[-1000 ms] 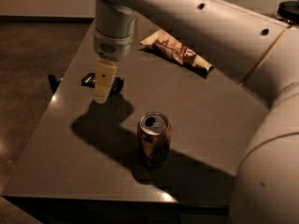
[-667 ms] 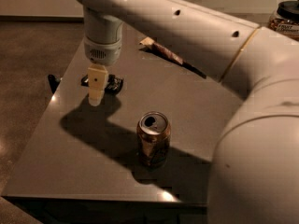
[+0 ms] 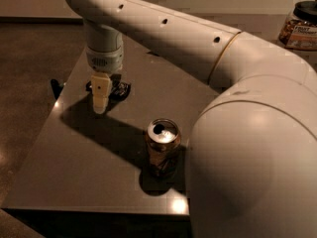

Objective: Move rxbar chocolate near brown chip bag

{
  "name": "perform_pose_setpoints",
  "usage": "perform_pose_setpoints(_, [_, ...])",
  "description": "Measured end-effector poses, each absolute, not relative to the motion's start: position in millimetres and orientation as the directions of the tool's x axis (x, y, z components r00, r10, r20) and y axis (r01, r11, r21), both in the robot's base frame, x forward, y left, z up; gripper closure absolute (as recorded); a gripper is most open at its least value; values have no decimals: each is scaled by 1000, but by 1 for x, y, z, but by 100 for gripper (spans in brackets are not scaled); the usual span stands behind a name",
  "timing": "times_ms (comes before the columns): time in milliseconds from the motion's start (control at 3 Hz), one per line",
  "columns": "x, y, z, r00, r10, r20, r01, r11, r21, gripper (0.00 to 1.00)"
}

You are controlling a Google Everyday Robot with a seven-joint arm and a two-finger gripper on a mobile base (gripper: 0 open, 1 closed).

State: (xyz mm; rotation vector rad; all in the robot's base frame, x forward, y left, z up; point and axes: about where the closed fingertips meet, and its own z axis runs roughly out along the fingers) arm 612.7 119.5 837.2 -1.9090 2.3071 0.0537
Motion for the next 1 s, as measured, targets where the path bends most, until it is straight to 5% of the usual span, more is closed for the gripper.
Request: perform_pose_setpoints(1000, [617, 98, 842, -205, -968, -145, -976, 213, -42, 65])
